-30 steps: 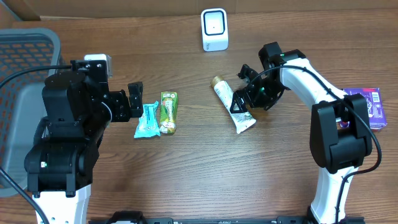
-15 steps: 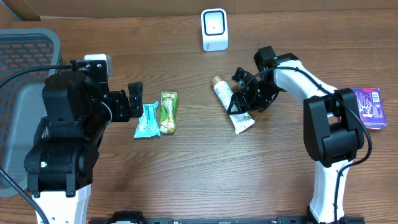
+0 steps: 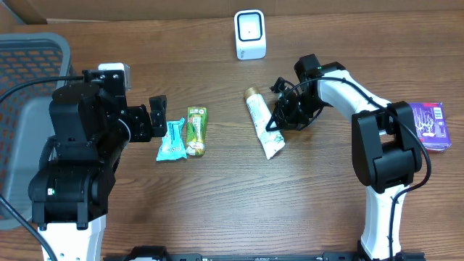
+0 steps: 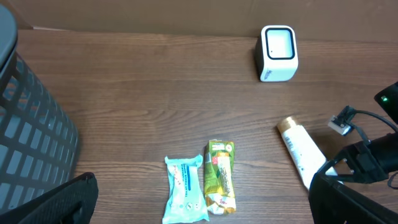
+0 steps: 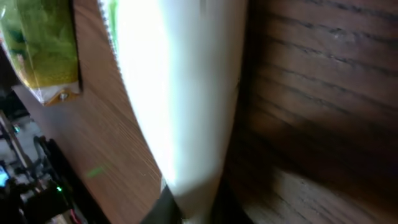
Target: Scan the item barcode
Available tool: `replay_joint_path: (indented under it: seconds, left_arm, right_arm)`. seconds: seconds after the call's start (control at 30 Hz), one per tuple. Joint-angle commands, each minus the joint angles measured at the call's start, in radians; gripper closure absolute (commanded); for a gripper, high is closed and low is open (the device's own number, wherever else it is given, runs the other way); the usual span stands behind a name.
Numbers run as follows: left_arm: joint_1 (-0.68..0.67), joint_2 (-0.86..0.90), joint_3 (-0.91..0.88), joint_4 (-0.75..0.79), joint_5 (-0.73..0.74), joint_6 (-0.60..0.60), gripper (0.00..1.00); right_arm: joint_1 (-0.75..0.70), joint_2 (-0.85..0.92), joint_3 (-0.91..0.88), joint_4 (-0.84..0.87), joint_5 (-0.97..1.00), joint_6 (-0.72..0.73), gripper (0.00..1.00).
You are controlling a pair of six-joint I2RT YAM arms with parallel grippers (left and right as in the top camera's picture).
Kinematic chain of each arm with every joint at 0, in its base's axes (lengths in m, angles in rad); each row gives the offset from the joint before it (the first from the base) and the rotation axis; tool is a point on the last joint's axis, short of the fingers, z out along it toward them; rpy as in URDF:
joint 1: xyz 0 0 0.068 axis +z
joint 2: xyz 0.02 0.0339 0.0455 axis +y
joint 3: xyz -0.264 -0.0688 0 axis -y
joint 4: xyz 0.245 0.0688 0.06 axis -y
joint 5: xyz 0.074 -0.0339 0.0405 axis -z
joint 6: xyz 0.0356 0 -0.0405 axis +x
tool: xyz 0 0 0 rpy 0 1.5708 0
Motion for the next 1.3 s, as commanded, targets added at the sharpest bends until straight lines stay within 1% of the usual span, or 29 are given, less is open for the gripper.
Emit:
replay_joint_path:
  seconds: [0.0, 0.13, 0.17, 0.23, 0.33, 0.47, 0.57, 0.7, 0.87, 1.0, 1.07, 1.17, 1.27]
  left_arm:
    - [0.000, -0.005, 0.015, 0.001, -0.003, 0.008, 0.00]
    - [0.000, -0.005, 0.015, 0.001, -0.003, 0.008, 0.00]
    - [0.000, -0.005, 0.015, 0.001, -0.003, 0.008, 0.00]
    - [0.000, -0.005, 0.015, 0.001, -0.003, 0.008, 0.01]
    - [0.000, -0.005, 0.015, 0.001, -0.003, 0.008, 0.00]
    - [0.000, -0.005, 0.015, 0.001, -0.003, 0.008, 0.00]
    - [0.000, -0.005, 0.015, 0.001, -0.003, 0.008, 0.00]
    - [0.000, -0.005, 0.015, 0.001, -0.003, 0.008, 0.00]
    - [0.000, -0.005, 0.015, 0.001, -0.003, 0.008, 0.00]
    - [0.000, -0.005, 0.015, 0.001, -0.003, 0.008, 0.00]
    - [0.000, -0.005, 0.015, 0.001, -0.003, 0.008, 0.00]
    - [0.000, -0.005, 0.015, 0.001, -0.003, 0.008, 0.00]
    - [0.000, -0.005, 0.015, 0.001, -0.003, 0.008, 0.00]
  right_arm:
    - [0.003, 0.008, 0.014, 0.008, 0.075, 0.042, 0.60]
    - [0.029, 0.008, 0.014, 0.006, 0.095, 0.024, 0.34]
    - [0.042, 0.008, 0.014, 0.010, 0.113, 0.023, 0.31]
    - [0.072, 0.008, 0.014, 0.025, 0.169, 0.037, 0.28]
    - [0.123, 0.009, 0.005, 0.063, 0.311, 0.129, 0.22]
    - [0.164, 0.011, -0.025, 0.089, 0.385, 0.175, 0.22]
    - [0.167, 0.014, -0.046, 0.093, 0.395, 0.188, 0.28]
    - [0.166, 0.014, -0.090, 0.124, 0.403, 0.213, 0.45]
    - [0.166, 0.014, -0.132, 0.163, 0.465, 0.308, 0.68]
    - [0.166, 0.014, -0.139, 0.167, 0.473, 0.310, 0.85]
    - [0.164, 0.014, -0.137, 0.163, 0.473, 0.310, 0.95]
    - [0.150, 0.010, -0.126, 0.138, 0.465, 0.310, 0.96]
    - [0.125, -0.014, -0.094, 0.097, 0.402, 0.282, 0.96]
